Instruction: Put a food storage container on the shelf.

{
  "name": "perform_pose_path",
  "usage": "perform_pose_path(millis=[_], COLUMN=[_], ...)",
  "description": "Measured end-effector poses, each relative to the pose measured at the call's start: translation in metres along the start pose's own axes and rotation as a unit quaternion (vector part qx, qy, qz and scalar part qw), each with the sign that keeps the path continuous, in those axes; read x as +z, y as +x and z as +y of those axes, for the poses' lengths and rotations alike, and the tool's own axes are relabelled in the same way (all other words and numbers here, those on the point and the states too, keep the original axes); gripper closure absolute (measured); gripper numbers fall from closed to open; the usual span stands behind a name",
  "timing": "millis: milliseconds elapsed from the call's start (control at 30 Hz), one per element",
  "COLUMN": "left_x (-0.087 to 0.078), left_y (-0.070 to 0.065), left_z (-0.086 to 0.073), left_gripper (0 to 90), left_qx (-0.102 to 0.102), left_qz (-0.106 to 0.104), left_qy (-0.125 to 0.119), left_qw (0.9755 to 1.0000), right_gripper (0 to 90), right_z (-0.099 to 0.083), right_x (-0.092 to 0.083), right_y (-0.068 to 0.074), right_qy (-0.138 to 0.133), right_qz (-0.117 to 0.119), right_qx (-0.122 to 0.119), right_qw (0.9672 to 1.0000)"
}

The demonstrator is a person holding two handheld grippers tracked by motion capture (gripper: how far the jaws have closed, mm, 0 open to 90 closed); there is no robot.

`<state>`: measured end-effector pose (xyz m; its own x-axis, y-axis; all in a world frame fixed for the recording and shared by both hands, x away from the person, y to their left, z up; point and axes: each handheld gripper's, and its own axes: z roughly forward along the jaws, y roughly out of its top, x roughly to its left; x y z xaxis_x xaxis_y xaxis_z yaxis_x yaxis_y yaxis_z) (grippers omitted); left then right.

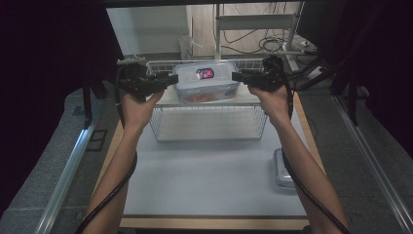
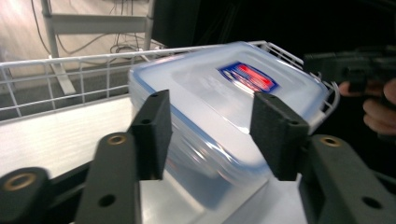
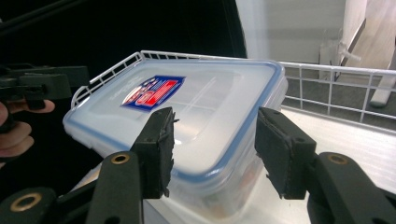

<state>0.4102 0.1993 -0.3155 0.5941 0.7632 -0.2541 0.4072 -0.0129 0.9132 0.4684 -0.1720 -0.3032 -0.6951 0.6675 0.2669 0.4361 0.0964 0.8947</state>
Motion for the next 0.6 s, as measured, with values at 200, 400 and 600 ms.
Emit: perform_pose_path(millis=[200,400,600], left_x=[-0.014,-0.013,0.003], left_y=[-0.011,-0.019,-0.019], left_z=[-0.016,-0.038,-0.049], left_gripper=[71.5,89.8,89.7], left_qx=[0.026,0.047,0.046], left_qz=[-0.012,-0.020,-0.025], left_qy=[0.000,0.024,0.038], left_qw=[0.9996,0.9984,0.9979], right_gripper=[44.4,37.1,31.5], right_z=[-0.009,-0.020,-0.034], right_x=[-0.009,-0.017,-0.015], right_y=[0.004,0.002,-0.002], right_qy=[-0.001,-0.006,0.002], right_qz=[0.000,0.006,0.004], right_qx=[-0.021,-0.020,-0.024], right_qw=[0.9998,0.9998,0.9997])
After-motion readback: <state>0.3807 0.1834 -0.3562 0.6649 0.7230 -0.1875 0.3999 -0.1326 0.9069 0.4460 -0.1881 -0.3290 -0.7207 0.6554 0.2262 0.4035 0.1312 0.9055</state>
